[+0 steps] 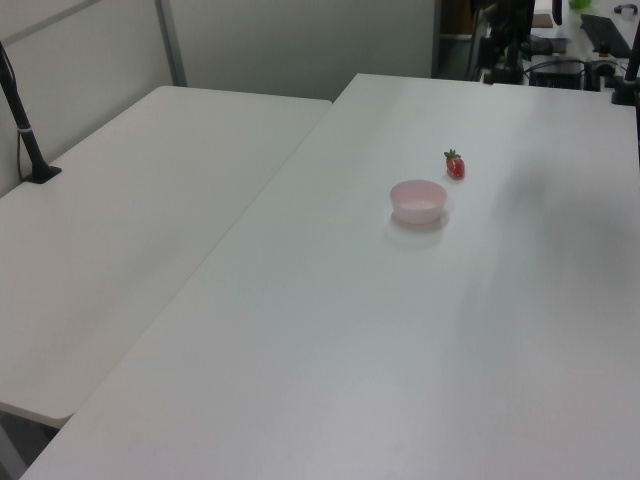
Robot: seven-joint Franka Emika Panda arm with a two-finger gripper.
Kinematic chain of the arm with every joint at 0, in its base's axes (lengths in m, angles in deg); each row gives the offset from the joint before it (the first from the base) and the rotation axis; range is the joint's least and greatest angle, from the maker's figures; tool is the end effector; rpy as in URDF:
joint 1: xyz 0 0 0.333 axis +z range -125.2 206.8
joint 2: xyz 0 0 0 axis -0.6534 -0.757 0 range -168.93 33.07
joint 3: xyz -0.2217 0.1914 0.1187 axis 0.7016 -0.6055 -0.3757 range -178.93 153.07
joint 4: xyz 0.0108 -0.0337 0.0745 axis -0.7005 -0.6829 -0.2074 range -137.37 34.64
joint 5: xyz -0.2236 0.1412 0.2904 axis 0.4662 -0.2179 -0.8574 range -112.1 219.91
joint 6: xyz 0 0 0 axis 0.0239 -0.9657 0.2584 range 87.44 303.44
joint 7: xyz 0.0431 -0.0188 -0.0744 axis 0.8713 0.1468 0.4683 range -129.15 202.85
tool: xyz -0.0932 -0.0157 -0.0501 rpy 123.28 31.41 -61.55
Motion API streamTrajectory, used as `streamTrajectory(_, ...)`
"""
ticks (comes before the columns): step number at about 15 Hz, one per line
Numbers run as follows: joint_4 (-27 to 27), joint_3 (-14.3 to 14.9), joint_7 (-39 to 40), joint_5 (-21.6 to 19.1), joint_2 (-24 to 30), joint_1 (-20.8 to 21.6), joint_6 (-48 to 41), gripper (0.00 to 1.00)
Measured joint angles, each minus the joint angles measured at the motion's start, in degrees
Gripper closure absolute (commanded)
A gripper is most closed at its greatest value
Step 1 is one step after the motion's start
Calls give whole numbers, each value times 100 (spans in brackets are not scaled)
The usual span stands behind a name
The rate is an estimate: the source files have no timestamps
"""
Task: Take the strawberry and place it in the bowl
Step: 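Move the open gripper down toward the red strawberry, then lower the gripper around the strawberry and close on it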
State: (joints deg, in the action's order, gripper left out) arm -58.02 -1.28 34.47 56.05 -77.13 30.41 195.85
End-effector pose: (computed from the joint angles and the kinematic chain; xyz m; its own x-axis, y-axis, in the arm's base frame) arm 0.5709 -0.2265 0.5037 0.9161 -0.3997 0.0328 -0.4010 -0.9136 0.0669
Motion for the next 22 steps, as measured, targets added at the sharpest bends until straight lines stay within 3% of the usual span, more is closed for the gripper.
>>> streamTrajectory(3,-220,32,-1641,-128,-371,10,824,2)
streamTrajectory(6,-459,23,-2781,-162,-794,52,1666,0)
streamTrajectory(9,-499,12,-3299,-164,-1191,143,2087,0)
streamTrajectory(14,-502,-59,-3498,-165,-1565,339,2160,1)
streamTrajectory(20,-500,-112,-3508,-165,-1737,380,2189,44)
streamTrajectory(22,-499,-112,-3508,-164,-1741,379,2189,51)
